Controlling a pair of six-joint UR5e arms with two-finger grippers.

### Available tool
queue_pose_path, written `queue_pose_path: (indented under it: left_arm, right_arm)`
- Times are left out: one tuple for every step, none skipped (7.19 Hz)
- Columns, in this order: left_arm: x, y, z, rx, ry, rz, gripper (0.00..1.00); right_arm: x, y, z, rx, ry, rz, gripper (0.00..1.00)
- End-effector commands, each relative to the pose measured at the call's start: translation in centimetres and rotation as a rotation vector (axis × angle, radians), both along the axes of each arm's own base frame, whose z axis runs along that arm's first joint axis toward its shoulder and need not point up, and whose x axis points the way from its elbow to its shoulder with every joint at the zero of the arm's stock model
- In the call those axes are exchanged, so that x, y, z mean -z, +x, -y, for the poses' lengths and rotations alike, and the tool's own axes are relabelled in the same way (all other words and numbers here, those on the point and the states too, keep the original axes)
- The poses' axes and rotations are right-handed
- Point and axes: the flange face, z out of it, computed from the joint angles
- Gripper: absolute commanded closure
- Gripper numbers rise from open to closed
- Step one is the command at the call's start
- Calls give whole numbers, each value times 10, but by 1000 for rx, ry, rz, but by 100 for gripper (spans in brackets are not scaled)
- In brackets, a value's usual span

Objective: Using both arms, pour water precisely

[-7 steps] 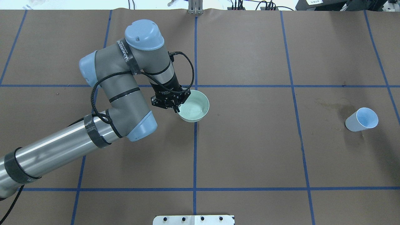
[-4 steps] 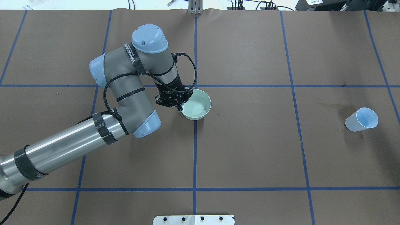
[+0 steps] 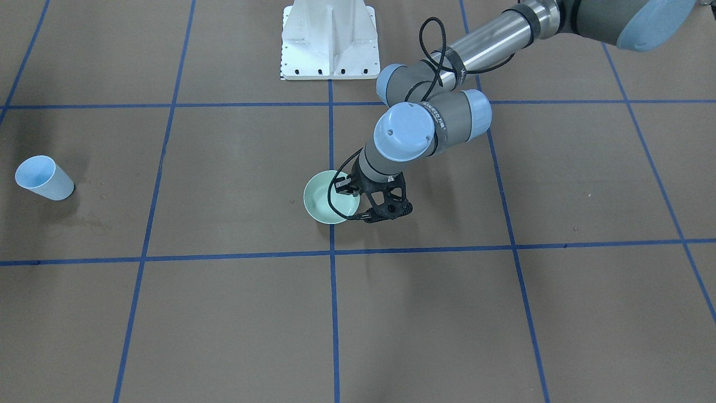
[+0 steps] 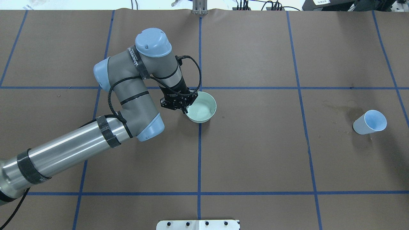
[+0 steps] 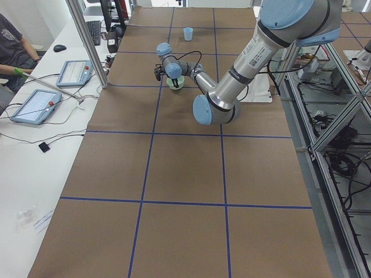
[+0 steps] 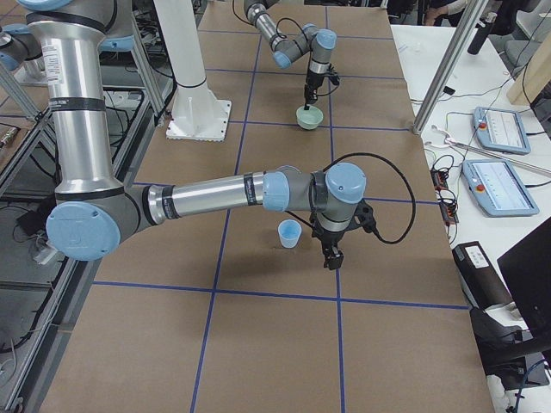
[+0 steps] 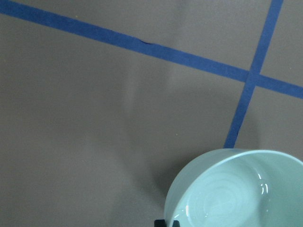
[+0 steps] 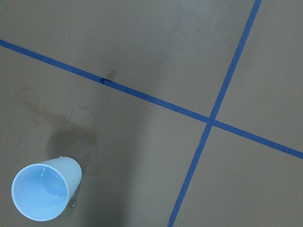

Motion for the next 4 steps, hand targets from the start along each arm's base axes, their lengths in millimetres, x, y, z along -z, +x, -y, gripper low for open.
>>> queue_pose_path:
  left_arm:
    - [-2,0,1,1,0,2,98]
    - [-1,1,0,10,11,7,79]
    - [-1,3,-2,8,19,2,64]
    - [0,3,-2,10,33,-14,56]
  right_arm:
    - [-1,0,0,-1,-3,-1,0]
    - [-2,0,0,-1,-6,1,0]
    - [-4,0,0,0,-9,2,0]
    - [-4,0,0,1,-9,5,0]
